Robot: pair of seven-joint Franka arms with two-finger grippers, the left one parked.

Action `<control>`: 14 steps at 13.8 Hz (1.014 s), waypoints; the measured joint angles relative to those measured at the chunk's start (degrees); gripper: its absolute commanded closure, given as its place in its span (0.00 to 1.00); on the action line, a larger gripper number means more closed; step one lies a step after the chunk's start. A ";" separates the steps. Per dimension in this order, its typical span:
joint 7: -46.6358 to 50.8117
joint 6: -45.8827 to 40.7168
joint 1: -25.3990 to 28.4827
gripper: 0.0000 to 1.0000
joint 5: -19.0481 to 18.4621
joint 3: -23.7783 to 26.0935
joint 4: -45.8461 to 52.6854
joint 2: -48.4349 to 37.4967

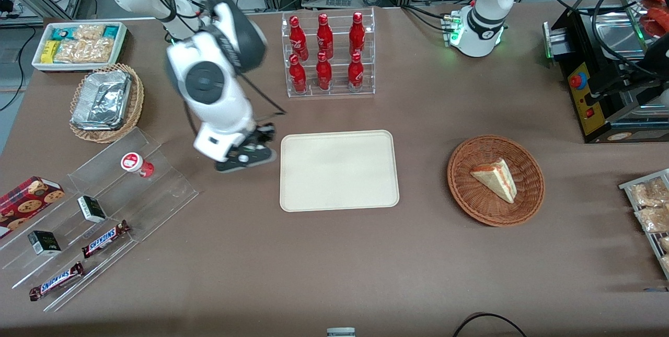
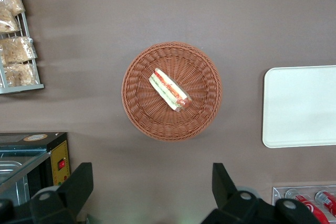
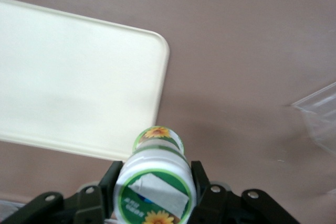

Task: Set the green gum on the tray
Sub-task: 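Carry the green gum jar over to the cream tray, then lower the green gum jar onto the tray and open the right gripper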

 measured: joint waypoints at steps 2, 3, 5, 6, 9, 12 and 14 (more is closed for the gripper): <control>5.56 2.18 2.45 1.00 1.32 -0.01 4.56 4.95; 7.90 3.88 3.48 1.00 1.46 -0.02 6.17 7.06; 11.76 7.73 5.42 1.00 1.48 -0.03 7.85 10.80; 13.23 9.54 6.32 1.00 1.49 -0.05 8.17 12.43; 16.21 13.12 8.51 1.00 1.49 -0.10 9.66 17.22; 16.92 13.51 9.22 1.00 1.49 -0.14 12.17 21.24; 16.93 14.39 9.42 1.00 1.49 -0.16 13.13 23.39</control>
